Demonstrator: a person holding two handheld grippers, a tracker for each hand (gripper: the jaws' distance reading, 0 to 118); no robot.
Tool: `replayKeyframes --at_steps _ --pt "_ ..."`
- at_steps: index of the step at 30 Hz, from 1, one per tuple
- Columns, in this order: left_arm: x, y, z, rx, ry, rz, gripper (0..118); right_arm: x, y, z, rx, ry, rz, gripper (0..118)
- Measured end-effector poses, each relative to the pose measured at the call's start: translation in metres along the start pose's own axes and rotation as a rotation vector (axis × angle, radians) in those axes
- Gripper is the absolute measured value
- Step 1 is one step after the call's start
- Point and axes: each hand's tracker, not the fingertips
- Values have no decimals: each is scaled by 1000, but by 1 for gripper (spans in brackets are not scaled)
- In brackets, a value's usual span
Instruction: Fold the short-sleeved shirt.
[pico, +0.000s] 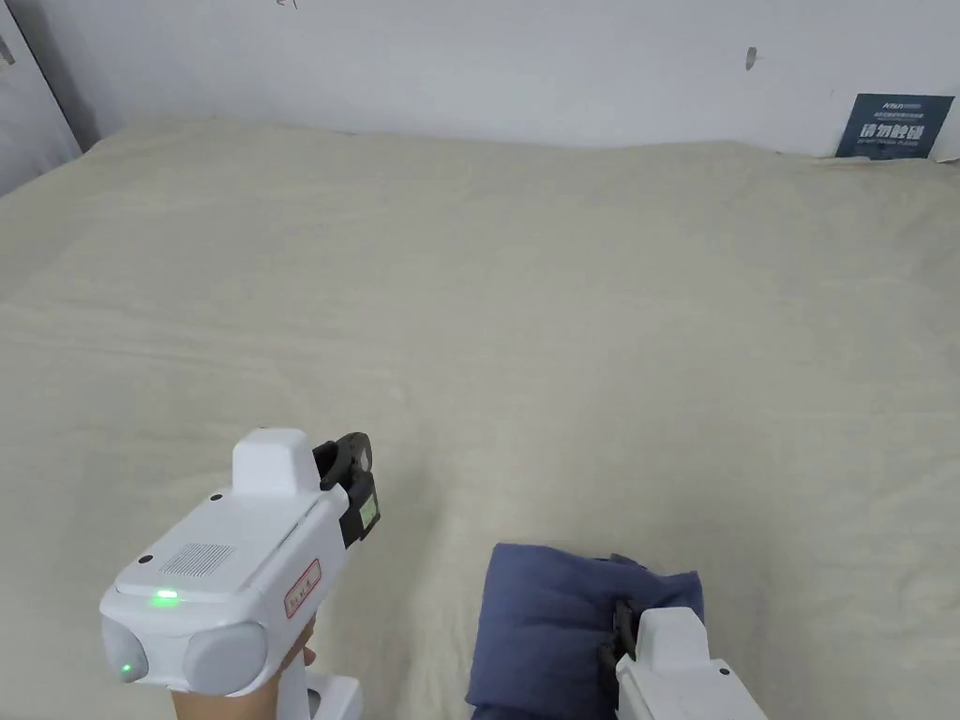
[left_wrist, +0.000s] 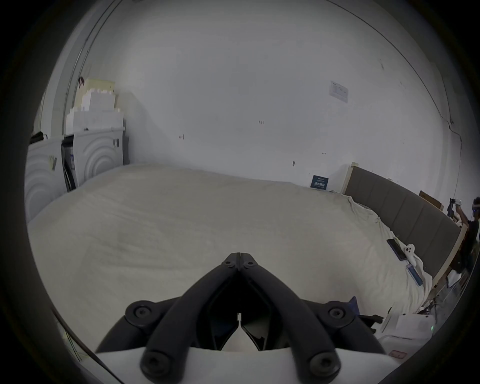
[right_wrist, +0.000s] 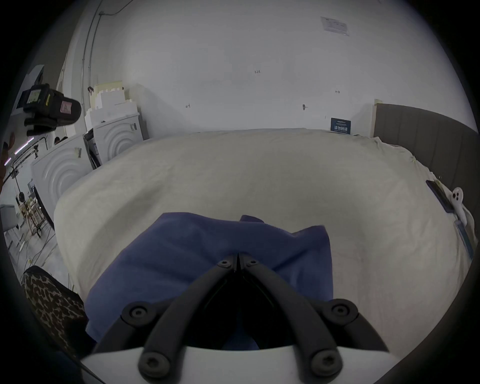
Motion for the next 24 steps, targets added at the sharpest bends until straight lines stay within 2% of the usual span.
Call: replayKeyframes --at_steps 3,5,6,10,11,12,18,22,24 --pt "0 -9 -7 -93 -61 34 3 -5 6 3 -4 -2 6 0" --pt "0 -17 -16 -192 -104 76 12 -5 4 1 -4 5 7 0" --pt "1 -21 -21 -238 -134 96 20 -4 4 1 -2 8 9 0" --pt "8 -45 -47 -478 -205 138 86 -10 10 10 4 18 17 0" --pt "9 -52 -54 -521 -222 150 95 -9 12 11 5 21 24 0" --pt "10 -58 -60 -565 -248 156 98 -10 12 12 5 23 28 0" --pt "9 -78 -93 -703 -319 201 98 -12 19 19 7 42 25 0" --pt "6 -82 -116 -764 -404 254 97 -9 19 19 4 45 24 0" --pt "6 -83 -129 -801 -418 265 92 -3 17 16 3 48 21 0"
